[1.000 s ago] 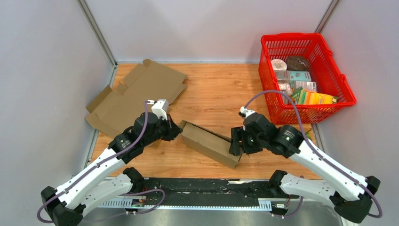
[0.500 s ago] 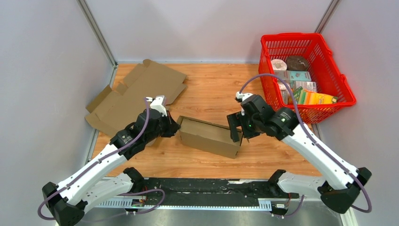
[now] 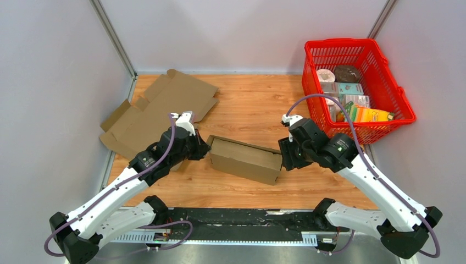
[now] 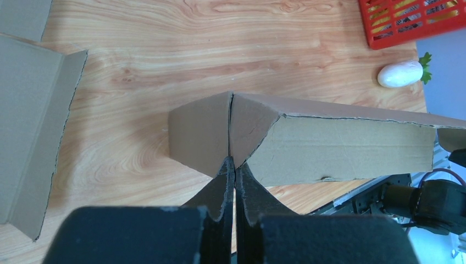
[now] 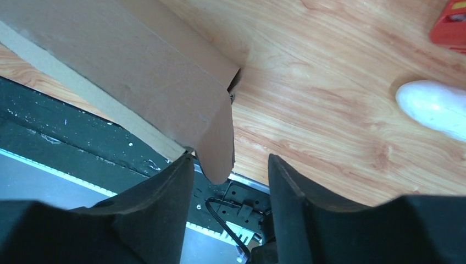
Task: Fold the paper box
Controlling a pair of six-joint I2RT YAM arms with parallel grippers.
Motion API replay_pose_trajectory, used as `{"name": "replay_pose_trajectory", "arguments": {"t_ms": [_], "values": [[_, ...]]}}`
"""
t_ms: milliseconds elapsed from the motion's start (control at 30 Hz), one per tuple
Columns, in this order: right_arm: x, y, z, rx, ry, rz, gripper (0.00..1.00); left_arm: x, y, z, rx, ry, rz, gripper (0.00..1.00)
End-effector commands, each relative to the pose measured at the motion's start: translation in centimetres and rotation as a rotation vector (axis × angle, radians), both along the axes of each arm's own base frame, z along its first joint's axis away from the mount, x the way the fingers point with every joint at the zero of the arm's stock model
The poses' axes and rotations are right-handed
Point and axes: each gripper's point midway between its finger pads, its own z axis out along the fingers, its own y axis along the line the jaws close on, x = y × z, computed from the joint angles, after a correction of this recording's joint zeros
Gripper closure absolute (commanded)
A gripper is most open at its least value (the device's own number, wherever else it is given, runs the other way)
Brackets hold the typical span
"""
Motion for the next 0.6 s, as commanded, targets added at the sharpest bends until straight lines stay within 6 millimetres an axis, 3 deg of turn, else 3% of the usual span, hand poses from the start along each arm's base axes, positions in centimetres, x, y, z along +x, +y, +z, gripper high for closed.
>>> {"name": "replay_pose_trajectory", "arguments": {"t_ms": [0, 200, 367, 567], "values": [[0.9, 1.5, 0.5, 0.074, -0.028, 0.0, 0.52, -1.0, 0.6, -1.4, 0.055, 0.061, -0.012, 1.0], [0.5, 3.7, 2.1, 0.182, 0.019, -0.005, 0.82, -1.0, 0.5, -1.3, 0.054, 0.058, -0.016, 1.0], [-0.1, 5.9, 4.3, 0.322, 0.081, -0.022, 0.97, -1.1, 0.3, -1.2, 0.043, 0.062, -0.022, 1.0], [0.6, 5.9, 4.0, 0.36, 0.118, -0.105, 1.0, -1.2, 0.2, -1.2, 0.034, 0.062, -0.029, 1.0]]}}
